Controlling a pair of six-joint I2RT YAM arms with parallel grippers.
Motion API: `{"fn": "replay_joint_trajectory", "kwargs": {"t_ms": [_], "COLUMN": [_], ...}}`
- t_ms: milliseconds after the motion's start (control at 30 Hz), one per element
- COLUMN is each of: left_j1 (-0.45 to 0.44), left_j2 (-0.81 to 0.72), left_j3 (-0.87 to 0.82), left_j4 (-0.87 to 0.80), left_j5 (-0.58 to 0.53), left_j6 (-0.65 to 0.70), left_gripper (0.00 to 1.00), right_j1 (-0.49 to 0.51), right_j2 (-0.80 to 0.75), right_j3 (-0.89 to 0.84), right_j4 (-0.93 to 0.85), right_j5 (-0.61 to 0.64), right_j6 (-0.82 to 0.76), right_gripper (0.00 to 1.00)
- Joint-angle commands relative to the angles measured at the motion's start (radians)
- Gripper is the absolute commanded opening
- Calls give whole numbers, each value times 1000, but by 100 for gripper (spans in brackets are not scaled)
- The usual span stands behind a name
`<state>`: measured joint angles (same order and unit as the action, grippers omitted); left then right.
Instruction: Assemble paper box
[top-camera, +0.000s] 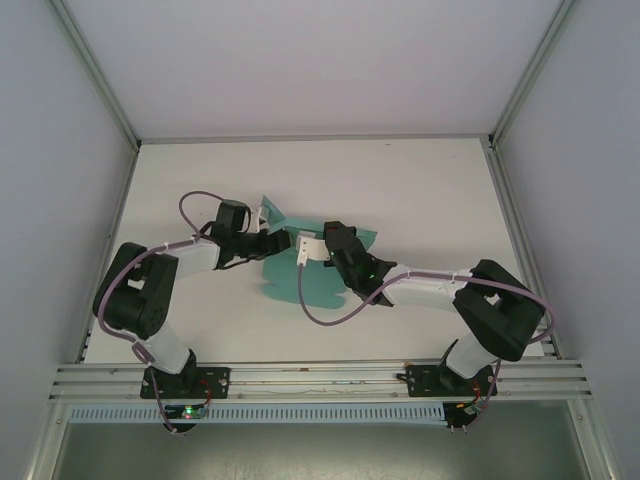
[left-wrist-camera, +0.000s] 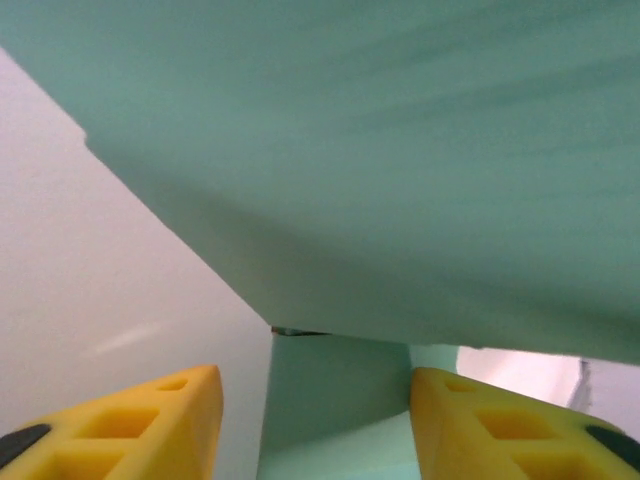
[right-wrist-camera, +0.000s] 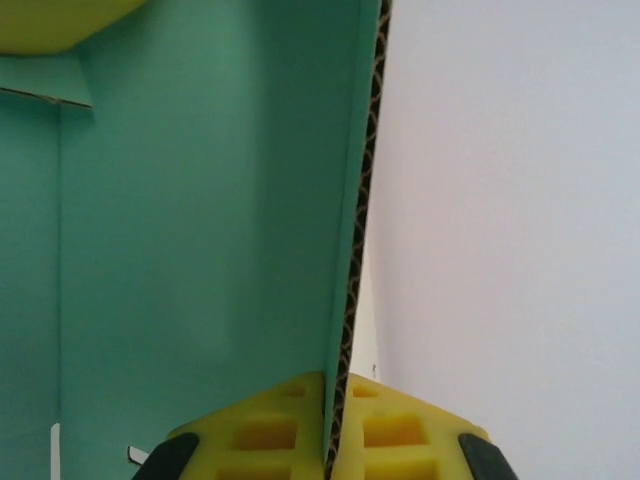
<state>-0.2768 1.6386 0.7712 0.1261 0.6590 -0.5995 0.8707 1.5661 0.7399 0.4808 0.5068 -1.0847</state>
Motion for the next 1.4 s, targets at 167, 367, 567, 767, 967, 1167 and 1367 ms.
{"fn": "replay_joint_trajectory", "kwargs": {"t_ms": [167, 367, 567, 767, 967, 1167, 1367], "left_j1": [2, 17, 19, 25, 69, 94, 26], "left_j2": [-243, -315, -239, -124, -117, -231, -168], "left_j3": [10, 88, 244, 396, 471, 409, 388], "left_j4": [-408, -536, -529, -564, -646, -652, -587], "left_j5": [-359, -503, -508, -481, -549, -625, -378], "left_j6": [115, 108, 237, 394, 417, 390, 507], "left_gripper": [100, 100, 100, 93, 84, 92, 85], "right_j1": [-26, -27, -27, -28, -43, -43, -43], "right_j2": [28, 89, 134, 148, 135, 119, 119], "right_j3": [8, 4, -16, -20, -19, -18, -6], "right_j4": [37, 122, 223, 254, 235, 211, 213], "right_j5": [-10, 26, 41, 34, 54, 43, 51], "right_j6": [-122, -222, -296, -302, -286, -251, -221], "right_gripper": [0, 0, 0, 0, 0, 0, 0]}}
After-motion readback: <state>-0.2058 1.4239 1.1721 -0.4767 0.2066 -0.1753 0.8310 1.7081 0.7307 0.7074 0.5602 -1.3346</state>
